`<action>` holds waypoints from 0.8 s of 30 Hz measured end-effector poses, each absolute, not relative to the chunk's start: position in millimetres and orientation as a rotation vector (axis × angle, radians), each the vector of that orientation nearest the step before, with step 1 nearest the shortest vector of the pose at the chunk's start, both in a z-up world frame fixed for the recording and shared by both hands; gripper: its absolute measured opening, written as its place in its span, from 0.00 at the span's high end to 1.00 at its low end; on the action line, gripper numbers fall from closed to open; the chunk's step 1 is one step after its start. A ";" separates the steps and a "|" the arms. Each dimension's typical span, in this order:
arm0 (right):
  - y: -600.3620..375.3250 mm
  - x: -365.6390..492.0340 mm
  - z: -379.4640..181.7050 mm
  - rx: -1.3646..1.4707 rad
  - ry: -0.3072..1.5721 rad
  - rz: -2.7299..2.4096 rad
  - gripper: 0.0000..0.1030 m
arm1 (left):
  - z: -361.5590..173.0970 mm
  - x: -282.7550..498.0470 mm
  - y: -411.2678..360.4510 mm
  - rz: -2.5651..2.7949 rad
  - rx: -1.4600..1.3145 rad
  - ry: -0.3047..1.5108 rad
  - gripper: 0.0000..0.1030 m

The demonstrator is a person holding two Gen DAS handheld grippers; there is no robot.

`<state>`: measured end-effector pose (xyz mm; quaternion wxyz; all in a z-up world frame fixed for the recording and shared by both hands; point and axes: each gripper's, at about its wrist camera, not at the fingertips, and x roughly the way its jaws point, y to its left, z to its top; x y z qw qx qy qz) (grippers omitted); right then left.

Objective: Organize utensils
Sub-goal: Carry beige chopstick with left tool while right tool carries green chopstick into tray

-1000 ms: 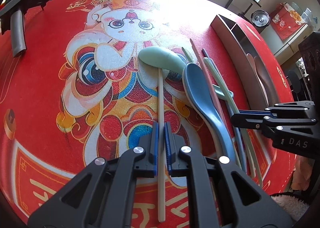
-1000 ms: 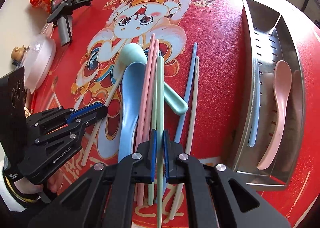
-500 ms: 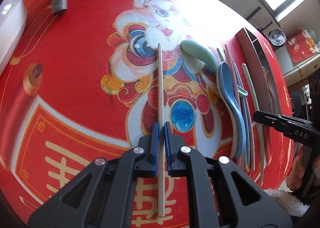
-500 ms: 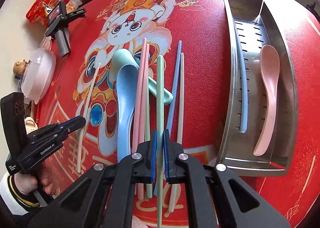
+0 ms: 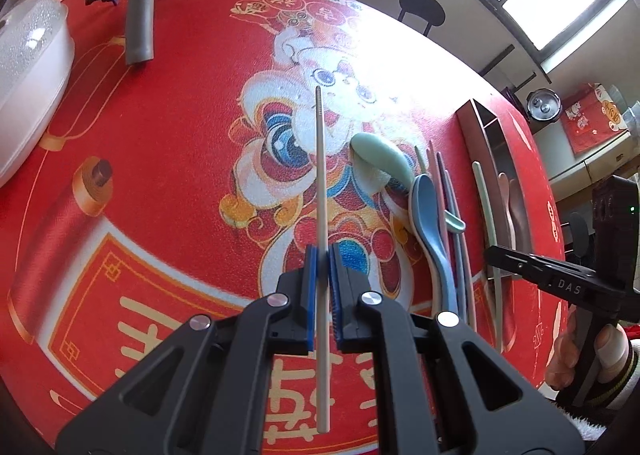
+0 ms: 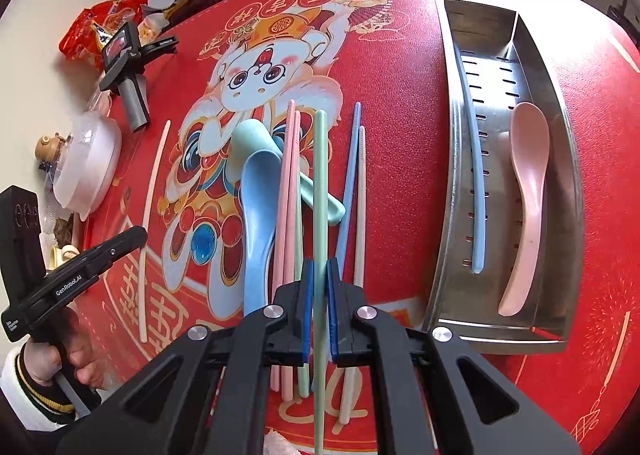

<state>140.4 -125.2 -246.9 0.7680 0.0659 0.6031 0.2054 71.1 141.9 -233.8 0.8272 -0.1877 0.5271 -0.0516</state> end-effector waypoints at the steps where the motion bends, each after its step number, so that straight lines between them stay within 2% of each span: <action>1: -127.0 141.0 -245.8 0.151 1.305 0.445 0.93 | -229.4 73.5 139.3 -0.119 -0.393 1.114 0.90; 14: -186.2 172.2 -226.0 0.269 1.219 0.331 0.93 | -183.1 119.5 86.3 -0.268 -0.396 1.060 0.90; 24: -236.6 211.0 -225.0 0.210 1.209 0.248 0.93 | -192.2 178.3 7.2 -0.416 -0.486 1.141 0.90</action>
